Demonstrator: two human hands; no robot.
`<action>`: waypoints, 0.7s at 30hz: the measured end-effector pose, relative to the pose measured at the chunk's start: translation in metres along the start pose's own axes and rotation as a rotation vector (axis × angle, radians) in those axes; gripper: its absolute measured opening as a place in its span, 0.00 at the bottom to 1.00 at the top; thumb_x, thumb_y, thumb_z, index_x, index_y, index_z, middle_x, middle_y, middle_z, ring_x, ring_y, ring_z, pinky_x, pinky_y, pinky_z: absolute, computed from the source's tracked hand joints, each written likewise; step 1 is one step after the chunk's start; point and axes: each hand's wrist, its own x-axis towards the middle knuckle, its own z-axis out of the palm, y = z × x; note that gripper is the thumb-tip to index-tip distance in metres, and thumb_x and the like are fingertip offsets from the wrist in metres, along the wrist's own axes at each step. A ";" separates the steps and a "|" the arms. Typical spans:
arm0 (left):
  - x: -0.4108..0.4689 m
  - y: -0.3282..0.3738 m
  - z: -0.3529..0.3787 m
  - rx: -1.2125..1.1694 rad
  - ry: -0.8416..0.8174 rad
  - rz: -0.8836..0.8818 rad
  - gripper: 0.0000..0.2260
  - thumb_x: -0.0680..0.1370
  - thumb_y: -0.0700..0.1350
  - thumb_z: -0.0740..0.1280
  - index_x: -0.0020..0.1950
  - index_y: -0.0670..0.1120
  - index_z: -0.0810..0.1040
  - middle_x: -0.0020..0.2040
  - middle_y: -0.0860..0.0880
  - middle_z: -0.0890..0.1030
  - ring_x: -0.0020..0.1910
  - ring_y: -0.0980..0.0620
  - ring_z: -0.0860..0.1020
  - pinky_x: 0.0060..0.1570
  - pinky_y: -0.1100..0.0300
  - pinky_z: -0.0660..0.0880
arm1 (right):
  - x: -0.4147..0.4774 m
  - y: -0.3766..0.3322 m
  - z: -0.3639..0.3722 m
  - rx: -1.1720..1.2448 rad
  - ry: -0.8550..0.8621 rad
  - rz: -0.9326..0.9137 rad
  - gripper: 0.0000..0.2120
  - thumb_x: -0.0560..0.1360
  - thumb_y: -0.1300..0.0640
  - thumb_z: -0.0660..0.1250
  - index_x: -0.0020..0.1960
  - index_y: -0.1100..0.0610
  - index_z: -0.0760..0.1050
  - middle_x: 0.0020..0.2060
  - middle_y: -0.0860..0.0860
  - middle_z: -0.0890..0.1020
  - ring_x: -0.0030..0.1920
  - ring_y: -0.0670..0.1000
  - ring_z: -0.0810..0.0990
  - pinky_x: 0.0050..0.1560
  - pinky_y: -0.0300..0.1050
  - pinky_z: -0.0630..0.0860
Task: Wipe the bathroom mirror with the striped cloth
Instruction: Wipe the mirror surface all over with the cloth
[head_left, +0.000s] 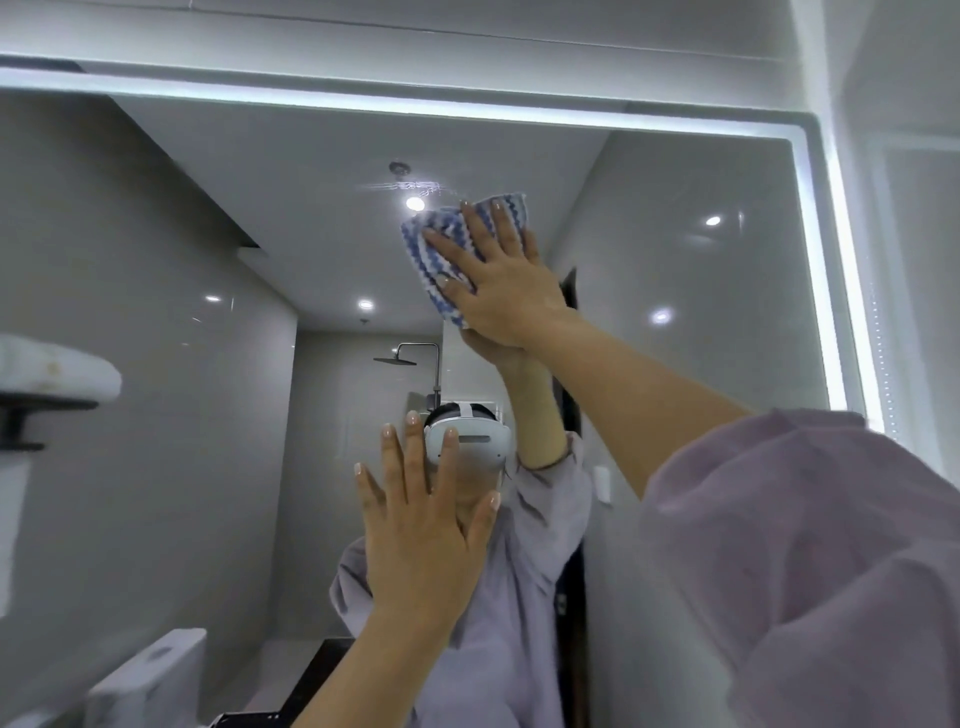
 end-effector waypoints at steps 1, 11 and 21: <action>0.000 -0.001 0.000 0.005 -0.006 0.003 0.34 0.75 0.65 0.41 0.77 0.49 0.49 0.77 0.42 0.46 0.76 0.38 0.46 0.71 0.40 0.45 | 0.000 0.007 -0.001 -0.014 -0.001 -0.014 0.26 0.81 0.39 0.43 0.76 0.40 0.38 0.77 0.50 0.38 0.76 0.56 0.34 0.75 0.57 0.35; 0.002 -0.004 -0.003 -0.011 -0.064 0.013 0.33 0.76 0.66 0.40 0.76 0.52 0.36 0.76 0.44 0.34 0.75 0.41 0.35 0.73 0.41 0.40 | -0.021 0.115 -0.013 0.100 0.014 0.397 0.25 0.81 0.40 0.44 0.76 0.38 0.40 0.78 0.49 0.40 0.77 0.55 0.37 0.75 0.54 0.36; 0.014 -0.019 -0.031 0.009 -0.015 0.083 0.25 0.79 0.61 0.47 0.74 0.54 0.56 0.76 0.48 0.56 0.74 0.46 0.55 0.72 0.43 0.53 | -0.013 0.106 -0.016 0.220 0.075 0.731 0.26 0.80 0.39 0.43 0.76 0.39 0.38 0.77 0.50 0.38 0.76 0.58 0.35 0.74 0.58 0.36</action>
